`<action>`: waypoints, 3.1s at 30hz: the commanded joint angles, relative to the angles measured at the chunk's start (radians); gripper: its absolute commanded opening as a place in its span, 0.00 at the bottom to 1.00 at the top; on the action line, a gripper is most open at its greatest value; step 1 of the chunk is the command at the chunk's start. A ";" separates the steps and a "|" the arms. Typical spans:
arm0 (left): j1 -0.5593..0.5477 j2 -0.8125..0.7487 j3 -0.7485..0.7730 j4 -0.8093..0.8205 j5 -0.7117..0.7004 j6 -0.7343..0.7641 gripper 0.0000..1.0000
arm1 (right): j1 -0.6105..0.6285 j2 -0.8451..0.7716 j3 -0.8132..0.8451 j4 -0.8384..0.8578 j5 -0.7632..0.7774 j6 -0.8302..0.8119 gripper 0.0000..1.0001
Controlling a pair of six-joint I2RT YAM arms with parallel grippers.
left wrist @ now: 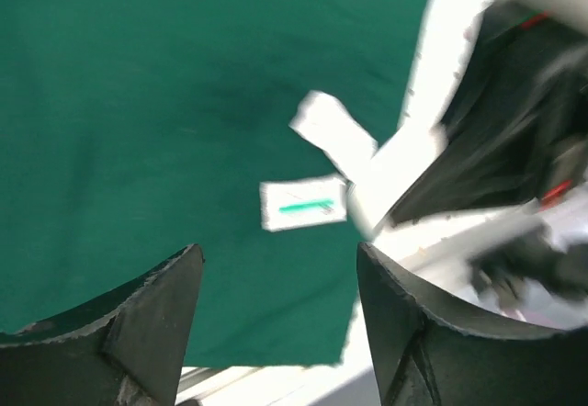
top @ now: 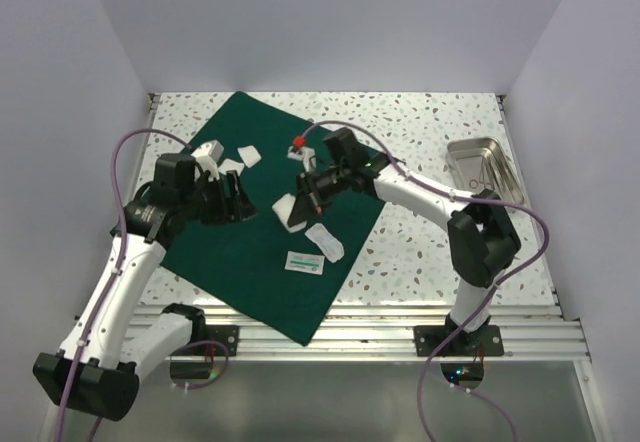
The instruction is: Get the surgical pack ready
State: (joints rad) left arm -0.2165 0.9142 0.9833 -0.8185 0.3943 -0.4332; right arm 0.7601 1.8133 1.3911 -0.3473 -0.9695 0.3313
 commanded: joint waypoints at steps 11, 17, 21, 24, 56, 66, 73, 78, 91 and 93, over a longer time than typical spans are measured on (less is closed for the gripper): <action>0.000 0.192 -0.008 0.103 -0.244 -0.064 0.69 | -0.504 0.175 0.295 -0.274 1.092 -0.190 0.00; 0.000 0.290 -0.049 0.183 -0.261 -0.030 0.67 | -0.659 0.273 0.446 -0.332 1.287 -0.314 0.00; 0.000 0.379 -0.038 0.232 -0.226 -0.004 0.65 | -0.784 0.348 0.575 -0.380 1.241 -0.374 0.00; 0.003 0.441 -0.006 0.259 -0.196 0.013 0.64 | -0.832 0.392 0.626 -0.410 1.261 -0.383 0.00; 0.095 0.746 0.098 0.318 -0.006 0.045 0.59 | -1.073 0.330 0.155 0.022 0.649 0.113 0.01; 0.095 0.738 0.084 0.326 -0.002 0.024 0.59 | -1.114 0.271 -0.050 0.381 0.653 0.515 0.06; 0.101 0.724 0.091 0.308 -0.015 0.034 0.59 | -1.125 0.287 -0.104 0.492 0.692 0.644 0.21; 0.112 0.707 0.091 0.294 -0.020 0.047 0.59 | -1.127 0.242 -0.106 0.379 0.730 0.605 0.45; 0.121 0.693 0.141 0.236 -0.099 0.034 0.60 | -1.127 0.072 -0.121 0.048 0.830 0.443 0.60; 0.137 0.700 0.167 0.202 -0.168 0.015 0.61 | -1.119 0.032 -0.119 0.007 0.841 0.430 0.60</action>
State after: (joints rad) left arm -0.1059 1.6474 1.0847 -0.5755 0.3229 -0.4053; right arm -0.3611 1.9388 1.2747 -0.2512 -0.1768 0.8135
